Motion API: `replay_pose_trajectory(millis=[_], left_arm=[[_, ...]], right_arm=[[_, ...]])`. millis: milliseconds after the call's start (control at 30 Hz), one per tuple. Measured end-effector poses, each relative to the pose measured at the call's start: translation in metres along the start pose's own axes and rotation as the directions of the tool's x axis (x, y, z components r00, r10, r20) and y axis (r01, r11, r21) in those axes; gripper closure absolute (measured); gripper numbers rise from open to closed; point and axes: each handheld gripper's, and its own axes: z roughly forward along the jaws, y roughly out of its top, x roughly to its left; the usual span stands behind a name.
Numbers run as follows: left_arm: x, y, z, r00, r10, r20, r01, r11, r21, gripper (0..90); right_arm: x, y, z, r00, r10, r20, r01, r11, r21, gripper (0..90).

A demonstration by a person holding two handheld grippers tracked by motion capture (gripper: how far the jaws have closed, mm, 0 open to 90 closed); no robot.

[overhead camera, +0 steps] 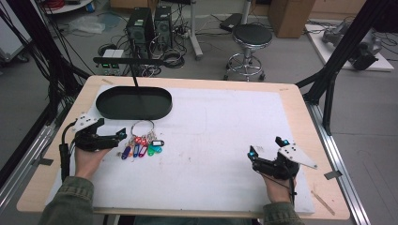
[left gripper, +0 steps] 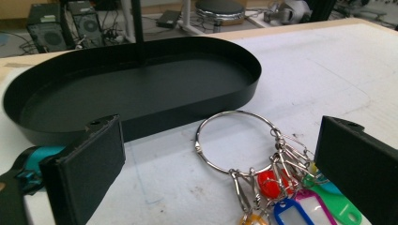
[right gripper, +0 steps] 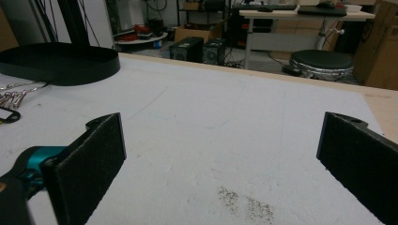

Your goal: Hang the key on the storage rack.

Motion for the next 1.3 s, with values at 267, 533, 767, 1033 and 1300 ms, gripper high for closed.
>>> replay_pose_trajectory(millis=[267, 533, 767, 1033, 1300], left_arm=[[-0.006, 0.007, 0.011, 0.9988, -0.005, 0.048, 0.002, 0.9989, 0.048, 2.6], [-0.010, 0.010, 0.024, 0.9988, -0.006, 0.049, 0.002, 0.9967, 0.081, 2.6], [-0.015, 0.011, 0.035, 0.9976, -0.009, 0.069, 0.002, 0.9941, 0.108, 2.6], [-0.021, 0.011, 0.047, 0.9949, 0.016, 0.100, -0.031, 0.9879, 0.152, 2.6], [-0.031, 0.015, 0.063, 0.9880, 0.038, 0.150, -0.067, 0.9797, 0.189, 2.6]], right_arm=[[0.000, -0.001, 0.000, 1.0000, 0.001, 0.001, -0.001, 1.0000, 0.001, 0.5], [0.001, -0.001, 0.000, 1.0000, 0.000, -0.003, 0.001, 1.0000, 0.005, 0.5], [0.001, -0.002, -0.001, 1.0000, -0.003, -0.007, 0.004, 1.0000, 0.009, 0.5], [0.001, -0.002, -0.001, 0.9999, -0.008, -0.007, 0.009, 0.9999, 0.012, 0.5], [0.002, -0.002, 0.000, 0.9999, -0.014, -0.009, 0.014, 0.9997, 0.018, 0.5]])
